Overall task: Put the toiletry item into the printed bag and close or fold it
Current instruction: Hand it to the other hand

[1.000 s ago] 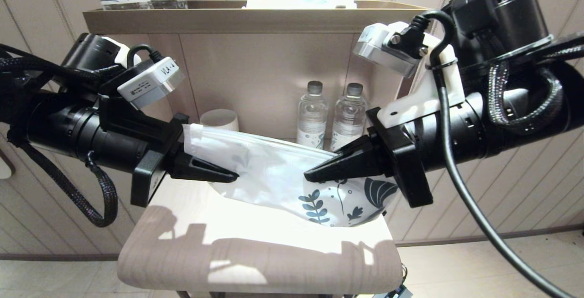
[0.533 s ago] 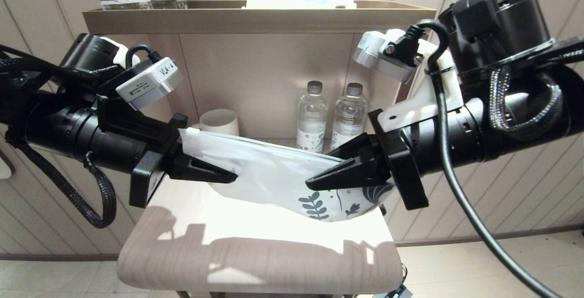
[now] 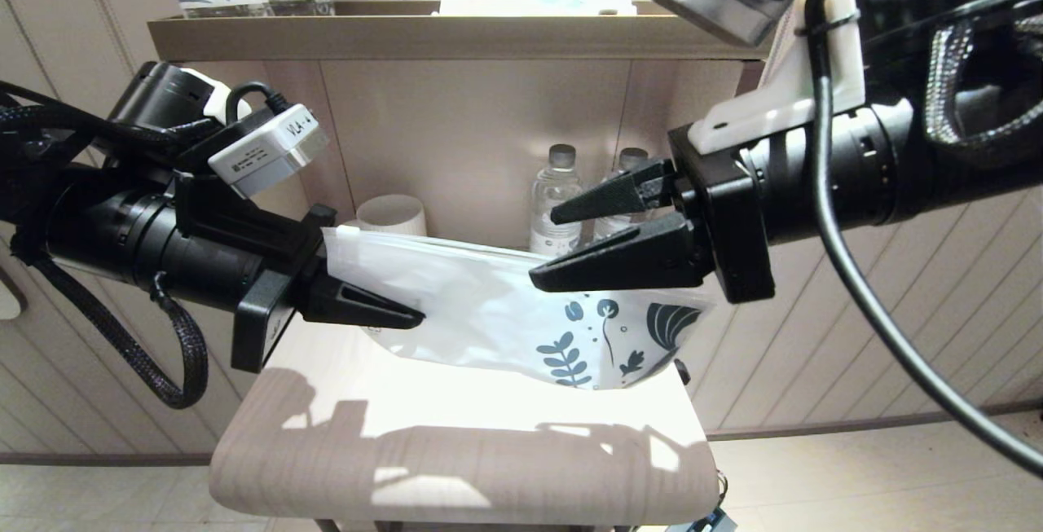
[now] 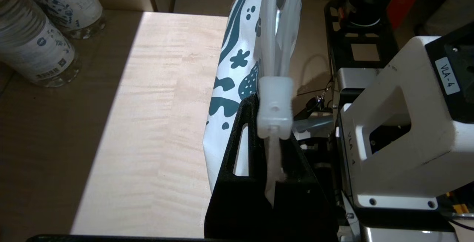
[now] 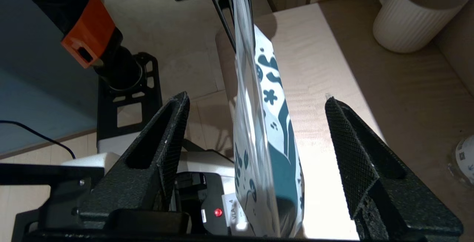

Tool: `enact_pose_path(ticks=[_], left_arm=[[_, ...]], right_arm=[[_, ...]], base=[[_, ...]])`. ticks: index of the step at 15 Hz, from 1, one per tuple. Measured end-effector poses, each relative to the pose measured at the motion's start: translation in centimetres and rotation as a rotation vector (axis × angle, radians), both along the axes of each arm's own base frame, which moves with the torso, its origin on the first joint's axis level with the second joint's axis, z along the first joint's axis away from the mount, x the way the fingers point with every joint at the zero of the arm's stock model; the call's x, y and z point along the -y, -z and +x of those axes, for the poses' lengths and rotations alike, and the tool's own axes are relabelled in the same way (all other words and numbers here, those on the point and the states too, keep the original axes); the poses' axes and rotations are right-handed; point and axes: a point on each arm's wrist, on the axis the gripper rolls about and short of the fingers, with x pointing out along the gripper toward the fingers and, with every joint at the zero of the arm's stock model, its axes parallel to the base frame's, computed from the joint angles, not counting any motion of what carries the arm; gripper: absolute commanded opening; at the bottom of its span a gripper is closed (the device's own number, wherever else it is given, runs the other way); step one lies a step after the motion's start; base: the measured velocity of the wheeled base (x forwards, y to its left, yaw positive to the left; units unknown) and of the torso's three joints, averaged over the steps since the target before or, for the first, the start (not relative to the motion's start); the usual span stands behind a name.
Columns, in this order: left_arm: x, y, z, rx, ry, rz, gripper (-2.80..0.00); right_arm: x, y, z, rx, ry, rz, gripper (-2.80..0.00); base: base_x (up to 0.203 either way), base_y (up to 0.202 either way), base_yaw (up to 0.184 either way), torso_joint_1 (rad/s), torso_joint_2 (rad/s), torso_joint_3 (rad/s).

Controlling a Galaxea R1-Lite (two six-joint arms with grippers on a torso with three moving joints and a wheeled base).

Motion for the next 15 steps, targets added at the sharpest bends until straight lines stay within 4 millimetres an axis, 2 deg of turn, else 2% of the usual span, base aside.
enact_pose_path(ticks=[2, 4, 6, 9, 15], left_arm=[[0.0, -0.2, -0.1, -0.027, 0.012, -0.024, -2.80], [0.1, -0.4, -0.3, -0.038, 0.020, -0.039, -2.80], [0.1, -0.6, -0.3, -0.034, 0.020, -0.041, -2.80], [0.2, -0.7, -1.0, -0.032, 0.034, -0.043, -2.80], [2.1, 0.0, -2.5, -0.044, 0.103, -0.022, -2.80]], right_arm=[[-0.8, -1.7, -0.2, 0.010, -0.007, 0.029, 0.00], [-2.6, -2.5, 0.7, 0.007, -0.005, 0.055, 0.00], [-5.2, -1.8, 1.5, -0.005, -0.009, 0.061, 0.00], [-7.4, -0.3, 2.8, -0.018, -0.014, 0.050, 0.00], [-8.1, 0.5, 3.3, -0.032, -0.018, 0.038, 0.00]], base=[[0.000, 0.000, 0.000, 0.000, 0.00, 0.000], [0.000, 0.000, 0.000, 0.000, 0.00, 0.000], [0.000, 0.000, 0.000, 0.000, 0.00, 0.000], [0.000, 0.000, 0.000, 0.000, 0.00, 0.000], [0.000, 0.000, 0.000, 0.000, 0.00, 0.000]])
